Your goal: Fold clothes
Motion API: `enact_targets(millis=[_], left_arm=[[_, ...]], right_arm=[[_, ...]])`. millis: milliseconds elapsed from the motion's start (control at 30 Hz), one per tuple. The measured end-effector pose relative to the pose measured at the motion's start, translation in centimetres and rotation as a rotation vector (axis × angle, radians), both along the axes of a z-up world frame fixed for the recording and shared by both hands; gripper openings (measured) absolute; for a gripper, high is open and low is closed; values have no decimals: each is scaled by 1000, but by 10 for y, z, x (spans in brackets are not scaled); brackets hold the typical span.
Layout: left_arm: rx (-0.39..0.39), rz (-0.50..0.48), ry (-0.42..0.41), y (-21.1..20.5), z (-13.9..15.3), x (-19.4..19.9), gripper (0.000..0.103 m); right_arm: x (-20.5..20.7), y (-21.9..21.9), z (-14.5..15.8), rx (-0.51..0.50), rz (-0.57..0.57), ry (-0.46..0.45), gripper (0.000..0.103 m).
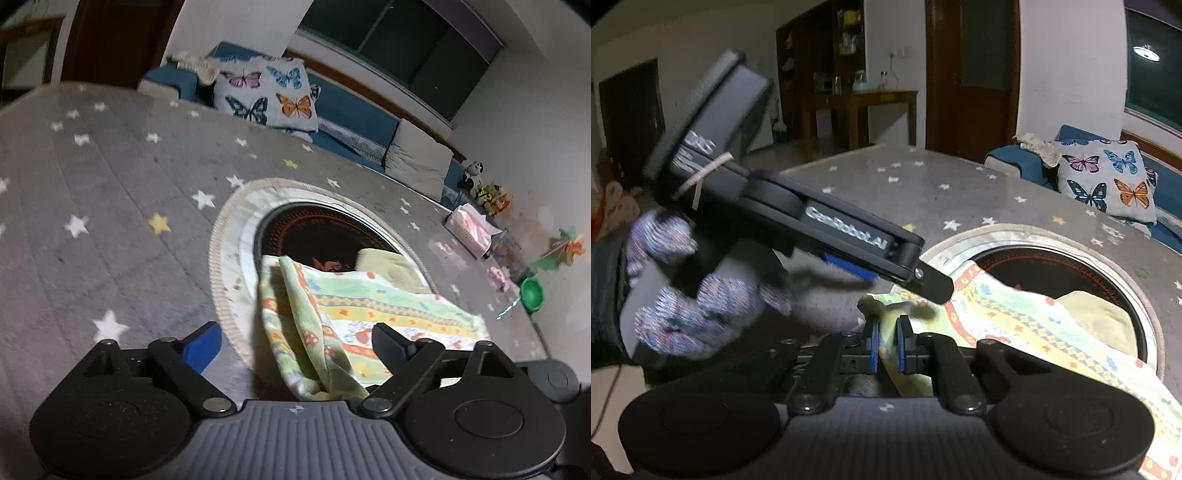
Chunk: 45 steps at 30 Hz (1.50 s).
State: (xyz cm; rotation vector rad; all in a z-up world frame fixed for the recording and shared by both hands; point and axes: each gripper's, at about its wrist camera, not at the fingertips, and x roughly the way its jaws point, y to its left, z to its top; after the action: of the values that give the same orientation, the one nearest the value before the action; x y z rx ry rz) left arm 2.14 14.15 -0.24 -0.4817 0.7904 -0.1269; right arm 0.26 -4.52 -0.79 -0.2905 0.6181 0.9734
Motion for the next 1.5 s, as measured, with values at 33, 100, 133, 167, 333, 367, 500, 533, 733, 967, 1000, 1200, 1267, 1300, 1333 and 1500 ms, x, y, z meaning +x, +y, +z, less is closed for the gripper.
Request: enact_targets(millis=[33,100,133,167,333,367,500,533,733,967,1000,1200,1267,1300,1333,1500], left_arm=[[-27,3,15,0,-2,3,82],[-79,0,43,-1,-6,8,73],[-96,-1,52,-2,-8,10,67],[-108,0,61,-3,-10,12,64],[-153,6,94,-4,-19,13,26],[-154,8,95,-4,-20,12,24],[-138,13,96,-3,-21,11,13],[-133,12,95,-4,-21,10,12],[-101,7,86,-7,-21,10,12],[-85,11,90,-8,-22,10,13],[-82,10,90,-8,-21,10,13],[-46,4,87,-12,-20,12,13],[-39,4,88,-13,-19,13,13],[-38,4,88,-13,-19,13,13],[-36,3,87,-13,-19,14,13],[-29,0,85,-13,-20,14,13]], right_arm=[[-1,-3,2,9,-3,1,9],[-2,-8,6,25,-8,2,8],[-3,-10,7,33,-10,3,8],[-5,-12,8,38,-9,3,8],[-7,-15,7,50,9,12,8],[-7,-16,7,52,12,15,8],[-3,-25,8,72,-3,33,10],[-2,-31,9,77,-18,35,10],[24,-87,1,52,-237,41,11],[71,-155,-22,7,-506,71,11],[76,-162,-25,-1,-532,73,11],[88,-194,-24,17,-639,71,28],[97,-203,-25,34,-662,89,31],[101,-208,-26,51,-675,112,32],[105,-214,-26,70,-683,138,33],[121,-223,-32,136,-664,244,40]])
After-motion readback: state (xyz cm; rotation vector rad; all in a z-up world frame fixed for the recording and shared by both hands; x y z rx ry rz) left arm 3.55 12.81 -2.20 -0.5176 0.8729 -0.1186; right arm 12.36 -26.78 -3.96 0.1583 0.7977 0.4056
